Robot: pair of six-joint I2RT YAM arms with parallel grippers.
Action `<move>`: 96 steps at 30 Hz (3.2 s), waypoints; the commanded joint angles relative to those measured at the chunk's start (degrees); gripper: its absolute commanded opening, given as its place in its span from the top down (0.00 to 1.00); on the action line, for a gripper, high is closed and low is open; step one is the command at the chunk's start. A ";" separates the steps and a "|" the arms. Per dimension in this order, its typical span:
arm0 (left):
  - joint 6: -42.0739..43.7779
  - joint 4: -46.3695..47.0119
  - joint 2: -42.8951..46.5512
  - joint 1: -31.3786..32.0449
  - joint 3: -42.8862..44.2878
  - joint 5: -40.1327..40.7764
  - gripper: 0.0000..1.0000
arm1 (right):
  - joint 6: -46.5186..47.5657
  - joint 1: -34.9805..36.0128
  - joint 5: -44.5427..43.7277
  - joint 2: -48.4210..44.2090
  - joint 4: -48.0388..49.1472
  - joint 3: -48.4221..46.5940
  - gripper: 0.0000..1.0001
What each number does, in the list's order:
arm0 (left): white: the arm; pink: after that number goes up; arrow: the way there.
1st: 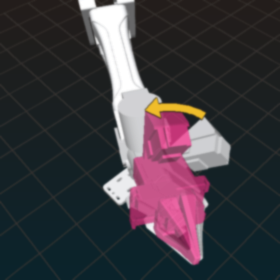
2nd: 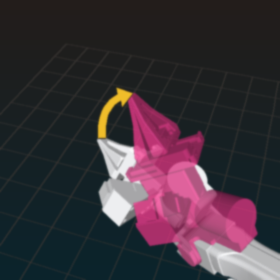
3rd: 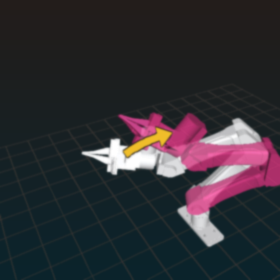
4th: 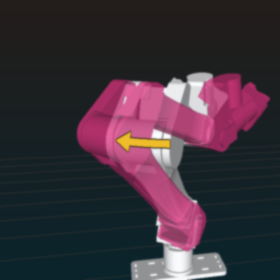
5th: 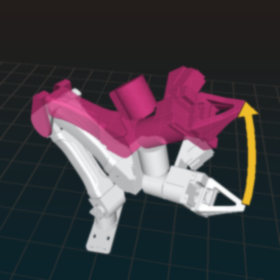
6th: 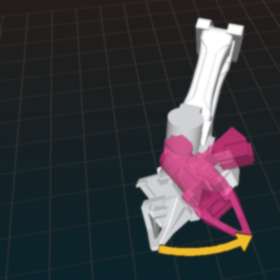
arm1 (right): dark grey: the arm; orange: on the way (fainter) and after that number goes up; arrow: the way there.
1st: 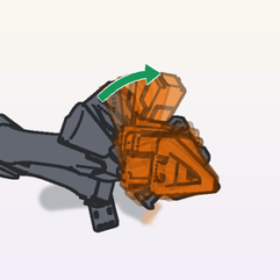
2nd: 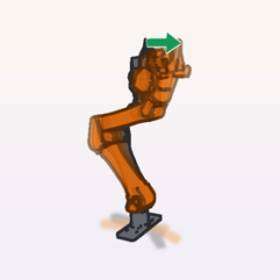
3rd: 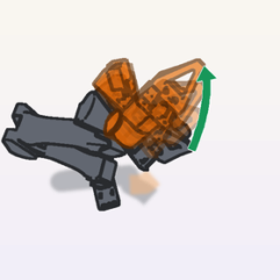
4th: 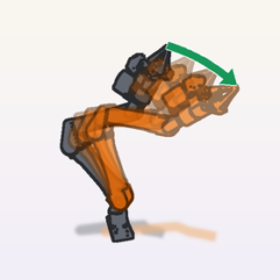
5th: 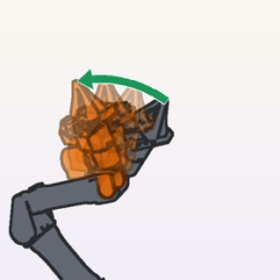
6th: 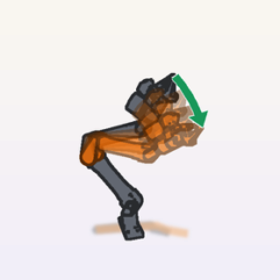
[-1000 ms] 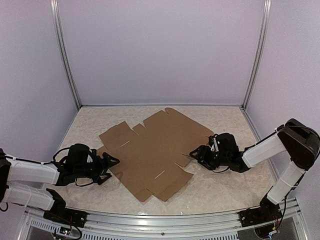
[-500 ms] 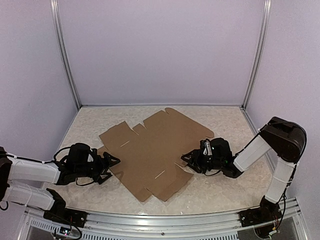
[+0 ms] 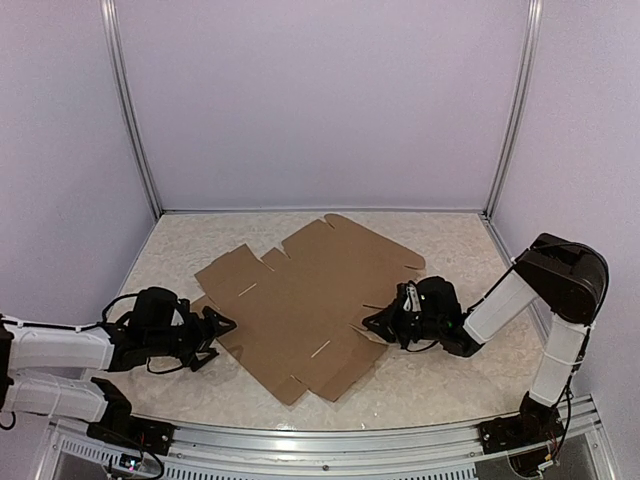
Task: Fold the paper box
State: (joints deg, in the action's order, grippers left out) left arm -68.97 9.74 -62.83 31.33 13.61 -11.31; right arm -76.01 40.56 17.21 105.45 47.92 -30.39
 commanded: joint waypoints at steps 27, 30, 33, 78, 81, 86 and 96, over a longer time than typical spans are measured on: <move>-6.30 13.89 2.74 1.34 -6.96 -1.89 0.16 | -3.15 3.43 -2.88 -14.03 -5.24 -1.70 1.00; -7.29 17.18 3.38 1.53 -7.56 -1.96 0.23 | -3.06 3.69 -3.28 -14.27 -5.06 -1.44 1.00; -8.12 19.43 3.66 1.61 -7.96 -2.21 0.28 | -3.38 3.98 -3.45 -14.36 -4.48 -1.13 1.00; 2.91 -0.02 12.94 -0.57 4.78 -5.82 1.00 | 11.65 6.22 -12.24 -37.53 -26.91 8.77 0.65; 7.74 -8.33 10.43 -1.11 9.59 -5.87 1.00 | 16.41 6.21 -15.80 -44.05 -38.26 8.59 0.59; 15.82 -24.40 6.11 -0.50 18.97 -2.89 1.00 | 23.86 6.20 -25.40 -55.60 -55.44 5.94 0.58; 34.42 -54.17 -5.48 3.05 43.22 12.55 1.00 | 34.07 6.29 -31.83 -61.55 -68.08 -1.68 0.57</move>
State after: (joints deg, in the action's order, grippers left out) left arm -45.08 -28.45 -64.20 32.64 49.01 -8.16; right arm -48.05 46.76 -10.90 44.27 -12.67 -28.91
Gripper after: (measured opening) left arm 0.005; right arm 0.425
